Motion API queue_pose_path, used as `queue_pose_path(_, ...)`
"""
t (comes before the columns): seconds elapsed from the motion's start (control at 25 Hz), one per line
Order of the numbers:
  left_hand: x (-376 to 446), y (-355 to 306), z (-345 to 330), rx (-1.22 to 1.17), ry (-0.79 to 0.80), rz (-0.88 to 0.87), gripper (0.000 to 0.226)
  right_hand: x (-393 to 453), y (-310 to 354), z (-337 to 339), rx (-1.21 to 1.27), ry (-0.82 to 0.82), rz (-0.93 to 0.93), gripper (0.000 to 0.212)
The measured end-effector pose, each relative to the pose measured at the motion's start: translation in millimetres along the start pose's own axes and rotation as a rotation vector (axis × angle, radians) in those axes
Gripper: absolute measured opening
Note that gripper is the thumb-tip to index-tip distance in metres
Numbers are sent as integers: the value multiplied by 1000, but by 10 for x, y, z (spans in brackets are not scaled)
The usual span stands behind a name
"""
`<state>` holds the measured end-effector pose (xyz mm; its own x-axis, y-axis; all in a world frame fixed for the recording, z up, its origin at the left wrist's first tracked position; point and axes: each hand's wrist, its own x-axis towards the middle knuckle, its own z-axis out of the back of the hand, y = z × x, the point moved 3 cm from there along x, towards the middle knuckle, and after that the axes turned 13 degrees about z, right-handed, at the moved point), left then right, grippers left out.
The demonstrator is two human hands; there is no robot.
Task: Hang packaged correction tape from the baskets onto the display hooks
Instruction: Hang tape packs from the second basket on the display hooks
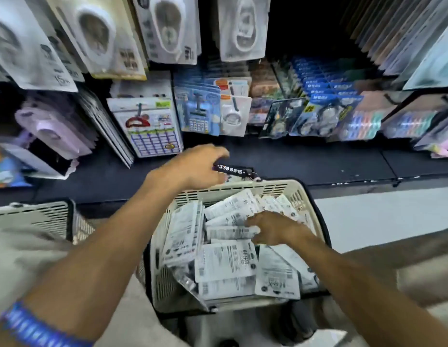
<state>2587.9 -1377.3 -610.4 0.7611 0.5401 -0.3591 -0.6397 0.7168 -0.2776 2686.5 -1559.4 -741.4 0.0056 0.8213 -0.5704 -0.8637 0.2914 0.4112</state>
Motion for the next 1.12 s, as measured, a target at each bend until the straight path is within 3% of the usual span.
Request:
queue_pose_path(0.04,4,13,-267,95,216,-7,55,11,-56,-152,-7,66,-7,55)
queue_pose_path(0.12,-18,138,-726,257,505,56,59,24,-165,-241,-26,-21,-31,65)
queue_pose_path(0.2,1,260,-964,297,575,114,61,52,-242,-231,-121,-158,-65,76)
queue_pose_path(0.28,52,356,-1030,271,544,144,59,143,-255,-206,-119,-265,-82,86)
queue_pose_path(0.36,102,416,-1013,240,492,161,56,277,-264,-173,51,-332,-91,90)
queue_pose_path(0.48,135,467,-1053,170,475,172,53,394,-386,-174,238,-413,-130,77)
queue_pose_path(0.56,131,482,-1097,148,508,172,54,429,-470,-219,203,-322,-88,66)
queue_pose_path(0.68,140,497,-1133,169,544,161,56,407,-528,-308,168,-201,-66,76)
queue_pose_path(0.84,151,494,-1128,176,550,160,53,317,-430,-398,33,-164,-9,44)
queue_pose_path(0.92,160,434,-1093,167,525,110,47,295,-274,-217,115,-233,52,35)
queue_pose_path(1.0,169,377,-986,96,416,69,46,295,-121,187,359,-362,40,24)
queue_pose_path(1.12,116,267,-819,-231,289,39,88,151,-126,825,763,-649,-192,25)
